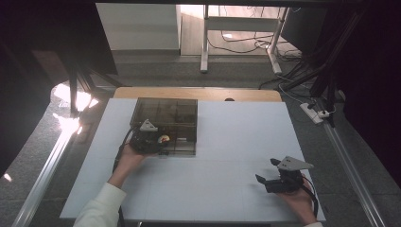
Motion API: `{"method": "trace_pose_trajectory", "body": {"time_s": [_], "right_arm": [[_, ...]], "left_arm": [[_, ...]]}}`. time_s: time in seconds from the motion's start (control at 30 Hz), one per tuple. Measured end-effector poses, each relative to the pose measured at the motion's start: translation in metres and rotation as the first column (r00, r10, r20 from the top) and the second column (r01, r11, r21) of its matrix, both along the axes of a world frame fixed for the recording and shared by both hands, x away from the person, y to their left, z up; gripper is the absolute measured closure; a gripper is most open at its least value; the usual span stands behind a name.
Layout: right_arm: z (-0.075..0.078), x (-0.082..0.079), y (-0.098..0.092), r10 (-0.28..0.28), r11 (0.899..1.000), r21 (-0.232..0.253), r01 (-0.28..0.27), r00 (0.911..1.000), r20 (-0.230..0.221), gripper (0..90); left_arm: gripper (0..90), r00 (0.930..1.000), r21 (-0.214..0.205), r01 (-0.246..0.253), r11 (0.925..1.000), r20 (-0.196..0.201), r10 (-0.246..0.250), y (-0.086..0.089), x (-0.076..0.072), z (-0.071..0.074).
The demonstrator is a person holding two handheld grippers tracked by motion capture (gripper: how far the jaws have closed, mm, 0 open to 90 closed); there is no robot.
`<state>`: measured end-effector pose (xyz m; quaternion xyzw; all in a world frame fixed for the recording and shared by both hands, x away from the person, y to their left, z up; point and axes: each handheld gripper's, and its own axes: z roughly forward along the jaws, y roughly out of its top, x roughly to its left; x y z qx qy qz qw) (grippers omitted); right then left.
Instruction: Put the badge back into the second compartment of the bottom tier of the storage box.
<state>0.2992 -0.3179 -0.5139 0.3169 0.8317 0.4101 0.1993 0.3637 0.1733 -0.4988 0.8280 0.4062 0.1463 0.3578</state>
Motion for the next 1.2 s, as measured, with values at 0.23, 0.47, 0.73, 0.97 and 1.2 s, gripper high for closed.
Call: {"method": "trace_pose_trajectory", "body": {"time_s": [0.23, 0.47, 0.73, 0.97, 1.2], "right_arm": [[0.0, 0.0, 0.0, 0.0, 1.0, 0.002, 0.0, 1.0, 0.0, 12.3], [0.0, 0.0, 0.0, 0.001, 1.0, 0.003, -0.001, 1.0, 0.002, 12.3], [0.0, 0.0, 0.0, -0.001, 1.0, 0.005, 0.001, 1.0, 0.003, 12.3], [0.001, -0.001, -0.003, -0.003, 1.0, 0.013, 0.003, 1.0, 0.005, 12.3], [0.002, -0.001, -0.003, -0.002, 1.0, 0.009, 0.002, 1.0, 0.007, 12.3]], "left_arm": [[32.6, 0.9998, 0.002, 0.018, 0.9998, -0.007, -0.018, -0.004, -0.001, 0.0], [31.1, 0.9996, -0.013, 0.027, 0.9996, -0.002, -0.027, -0.004, -0.003, 0.003], [30.8, 0.9994, -0.038, 0.035, 0.9987, 0.004, -0.035, -0.004, -0.007, 0.007], [30.3, 0.9986, -0.035, 0.05, 0.9981, 0.018, -0.05, -0.005, -0.014, 0.009], [29.7, 0.9983, -0.04, 0.051, 0.9979, 0.031, -0.05, 0.0, -0.027, 0.011]]}}
